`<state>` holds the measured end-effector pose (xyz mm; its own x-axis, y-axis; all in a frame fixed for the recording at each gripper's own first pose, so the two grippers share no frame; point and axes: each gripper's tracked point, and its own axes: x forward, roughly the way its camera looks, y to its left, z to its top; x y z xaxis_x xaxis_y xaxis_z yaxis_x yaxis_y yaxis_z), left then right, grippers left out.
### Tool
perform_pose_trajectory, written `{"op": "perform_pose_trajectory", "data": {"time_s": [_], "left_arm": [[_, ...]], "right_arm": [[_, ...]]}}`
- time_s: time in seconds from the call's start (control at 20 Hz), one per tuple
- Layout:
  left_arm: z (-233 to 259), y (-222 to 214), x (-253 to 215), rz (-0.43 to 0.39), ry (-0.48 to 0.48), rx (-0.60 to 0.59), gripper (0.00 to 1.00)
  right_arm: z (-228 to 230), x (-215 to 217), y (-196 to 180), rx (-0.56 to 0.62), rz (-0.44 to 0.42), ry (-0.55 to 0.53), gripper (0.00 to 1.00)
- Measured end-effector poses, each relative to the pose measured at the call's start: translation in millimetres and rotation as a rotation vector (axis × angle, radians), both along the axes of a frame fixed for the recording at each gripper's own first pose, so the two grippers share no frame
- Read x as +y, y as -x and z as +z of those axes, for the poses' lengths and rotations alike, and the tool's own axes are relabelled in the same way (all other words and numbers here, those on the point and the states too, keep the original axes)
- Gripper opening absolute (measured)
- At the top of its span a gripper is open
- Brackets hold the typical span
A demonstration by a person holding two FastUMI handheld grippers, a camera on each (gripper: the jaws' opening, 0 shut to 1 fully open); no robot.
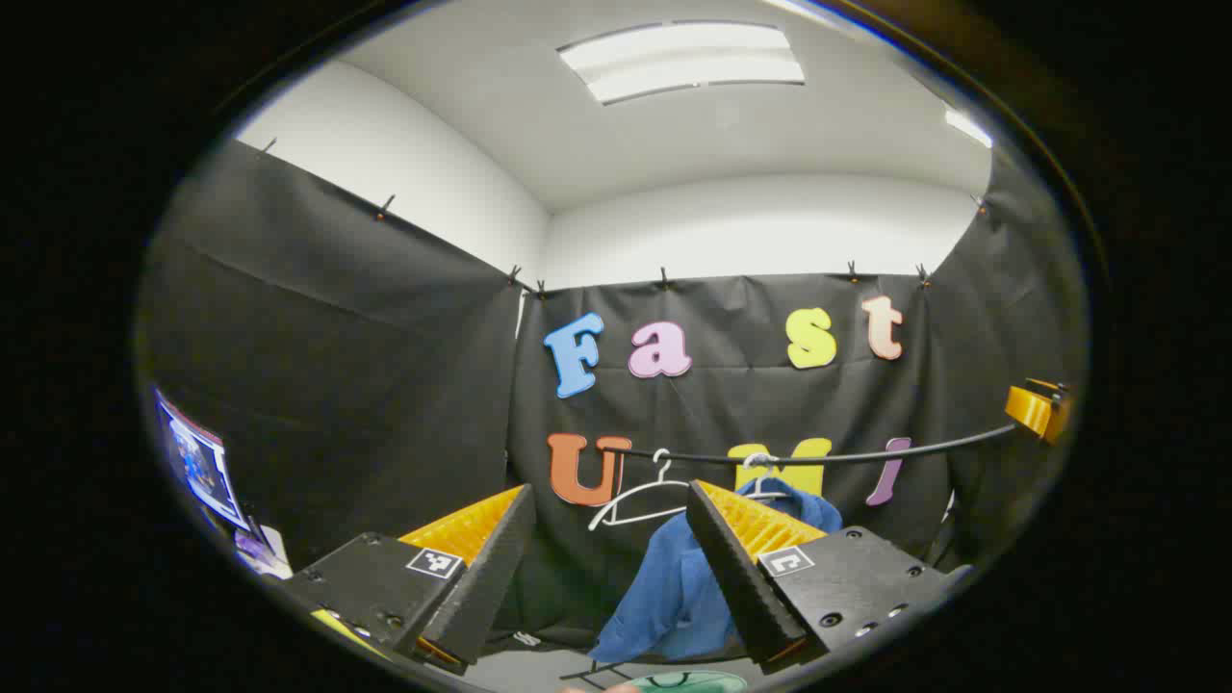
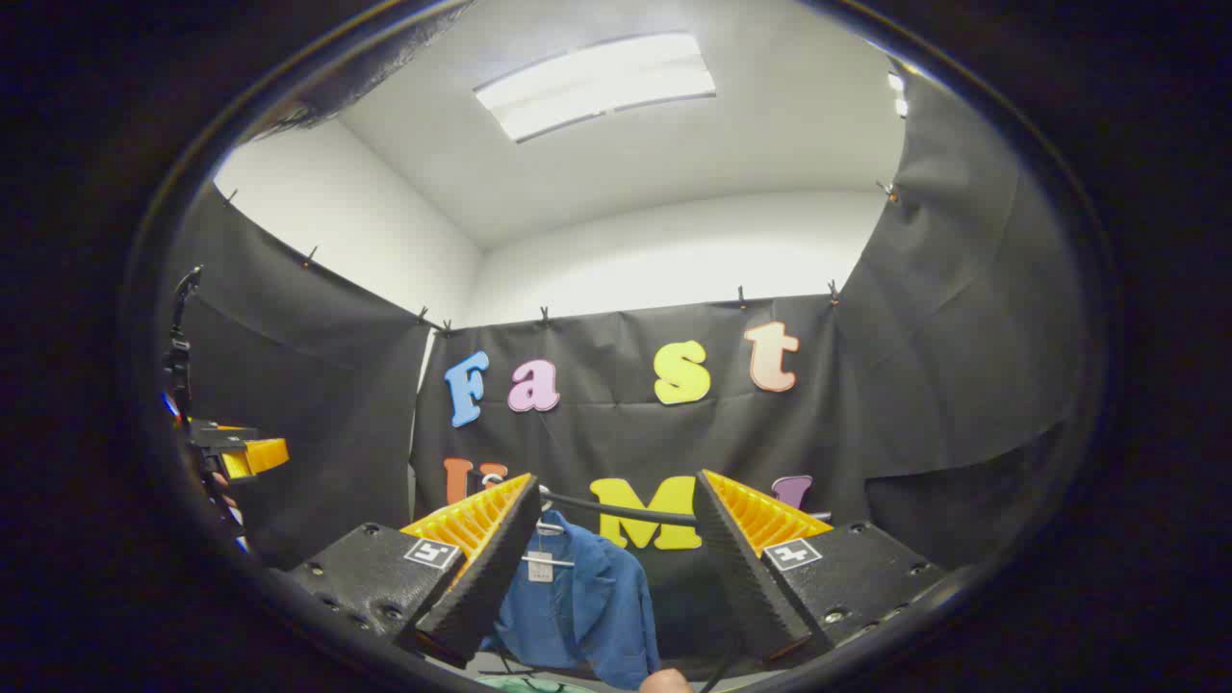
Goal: Grasp the clothes on the hanger with both hands and then place them into the laundry hamper below.
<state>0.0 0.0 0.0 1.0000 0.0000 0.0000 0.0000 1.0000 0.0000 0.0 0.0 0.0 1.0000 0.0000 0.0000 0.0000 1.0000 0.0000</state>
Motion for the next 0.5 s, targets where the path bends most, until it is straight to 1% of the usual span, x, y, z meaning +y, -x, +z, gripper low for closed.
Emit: {"op": "perform_pose_trajectory", "data": {"time_s": [0.1, 0.2, 0.25, 0.3, 0.35, 0.4, 0.45, 0.5], "left_arm": [[-6.4, -8.4, -3.5, -0.021, -0.023, 0.011, 1.00], [-14.3, -16.1, -7.4, -0.061, -0.040, 0.026, 1.00], [-18.3, -20.4, -7.8, -0.082, -0.048, 0.030, 1.00], [-20.8, -25.3, -8.0, -0.098, -0.057, 0.029, 1.00], [-24.9, -29.4, -6.7, -0.108, -0.065, 0.033, 1.00], [-30.3, -32.8, -4.3, -0.115, -0.069, 0.044, 0.96], [-35.9, -37.6, -3.1, -0.128, -0.070, 0.055, 1.00], [-40.1, -40.4, -3.3, -0.144, -0.066, 0.061, 1.00]], "right_arm": [[-13.4, 4.1, -10.8, 0.025, -0.004, 0.010, 1.00], [-27.9, 8.9, -17.8, 0.052, -0.032, 0.021, 1.00], [-33.1, 12.4, -22.4, 0.059, -0.048, 0.027, 0.96], [-36.4, 16.4, -26.1, 0.059, -0.062, 0.031, 1.00], [-40.6, 20.5, -30.1, 0.065, -0.076, 0.036, 1.00], [-45.9, 26.7, -33.7, 0.070, -0.084, 0.040, 1.00], [-51.4, 30.7, -37.3, 0.081, -0.097, 0.043, 1.00], [-58.6, 35.8, -40.5, 0.096, -0.105, 0.045, 1.00]]}}
